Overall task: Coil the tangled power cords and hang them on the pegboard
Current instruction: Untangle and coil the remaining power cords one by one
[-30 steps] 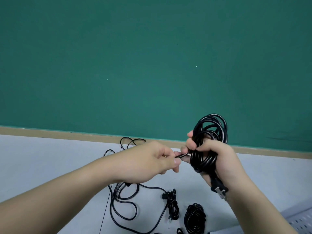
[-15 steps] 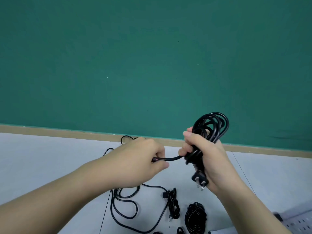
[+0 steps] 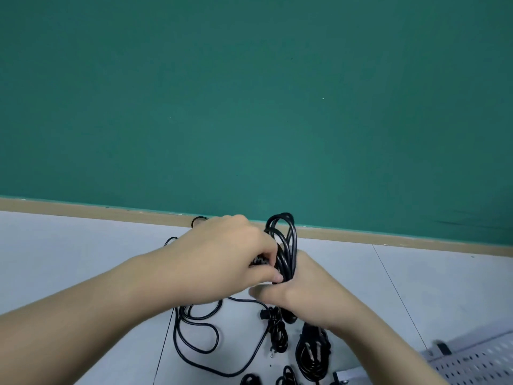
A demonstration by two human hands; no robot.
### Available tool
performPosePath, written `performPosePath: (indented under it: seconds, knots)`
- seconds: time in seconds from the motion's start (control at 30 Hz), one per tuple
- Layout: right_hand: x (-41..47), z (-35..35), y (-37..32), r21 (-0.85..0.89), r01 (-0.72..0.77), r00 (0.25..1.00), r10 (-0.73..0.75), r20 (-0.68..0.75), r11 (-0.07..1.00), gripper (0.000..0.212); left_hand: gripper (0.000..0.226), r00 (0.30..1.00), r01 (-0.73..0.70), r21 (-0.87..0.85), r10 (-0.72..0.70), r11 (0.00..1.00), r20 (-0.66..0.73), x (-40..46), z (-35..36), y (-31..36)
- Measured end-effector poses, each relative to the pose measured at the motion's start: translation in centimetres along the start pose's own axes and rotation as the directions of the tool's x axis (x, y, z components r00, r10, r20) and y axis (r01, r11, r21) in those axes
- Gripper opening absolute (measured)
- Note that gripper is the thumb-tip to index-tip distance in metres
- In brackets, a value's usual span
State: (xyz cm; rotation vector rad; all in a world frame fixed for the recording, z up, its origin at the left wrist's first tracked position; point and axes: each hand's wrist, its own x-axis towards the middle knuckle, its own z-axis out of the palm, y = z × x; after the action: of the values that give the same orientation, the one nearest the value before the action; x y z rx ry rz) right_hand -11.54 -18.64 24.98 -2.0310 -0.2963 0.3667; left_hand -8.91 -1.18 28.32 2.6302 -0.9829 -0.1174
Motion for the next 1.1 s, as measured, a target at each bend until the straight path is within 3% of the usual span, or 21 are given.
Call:
performPosePath:
  seconds: [0.1,0.23,0.33,0.4,0.47,0.53,0.7,0.77,0.93,1.03,1.1]
  knots:
    - [0.1,-0.1,0.4,-0.01,-0.086,0.996,0.086,0.0,0.996,0.028,0.023,0.995,-0.04,-0.015,0.039,0.999,-0.095,0.2,0.3,0.1]
    - [-0.2,-0.3,0.3,0.147,-0.179,0.984,0.178,0.02,0.973,0.017,0.027,0.979,-0.019,-0.42,-0.069,0.907,-0.191,0.4,0.3,0.1]
    - [-0.4,-0.5,0.3,0.375,-0.173,0.985,0.152,0.085,0.911,0.028,0.025,0.952,-0.033,-0.598,-0.156,0.801,-0.262,0.9,-0.3,0.1]
    - [-0.4,-0.6,0.0,0.558,-0.14,0.989,0.09,0.117,0.818,0.03,0.025,0.951,-0.049,-0.591,-0.144,0.805,-0.275,1.0,-0.4,-0.5]
    - [-0.4,-0.9,-0.3,0.745,-0.143,0.989,0.056,0.14,0.652,0.023,0.029,0.949,-0.026,-0.52,-0.143,0.854,-0.281,0.9,-0.2,-1.3]
    - [-0.4,-1.7,-0.4,0.837,-0.154,0.988,0.069,0.138,0.525,0.021,0.03,0.949,0.0,-0.466,-0.147,0.885,-0.28,0.7,0.0,-1.8]
    - [-0.9,-2.5,-0.3,0.745,-0.17,0.982,0.169,0.079,0.645,0.023,0.036,0.984,-0.018,-0.634,-0.099,0.773,-0.149,0.0,0.9,-0.6]
    - [-1.2,-2.2,-0.2,0.738,-0.198,0.979,0.164,0.12,0.645,0.015,0.034,0.993,-0.042,-0.608,-0.034,0.793,-0.114,-0.3,1.9,0.2]
    - [-2.0,-2.4,-0.5,0.721,-0.238,0.971,0.134,0.2,0.65,0.009,0.018,0.984,-0.1,-0.516,0.007,0.851,-0.179,-0.3,2.8,1.0]
    - [-2.2,-2.4,-0.4,0.727,-0.295,0.95,0.111,0.292,0.62,0.004,0.009,0.971,-0.133,-0.529,0.002,0.838,-0.241,-0.2,2.4,0.9]
    - [-2.2,-2.4,-0.1,0.724,-0.34,0.929,0.096,0.356,0.6,0.012,0.01,0.956,-0.137,-0.576,-0.045,0.806,-0.29,0.0,2.5,0.7]
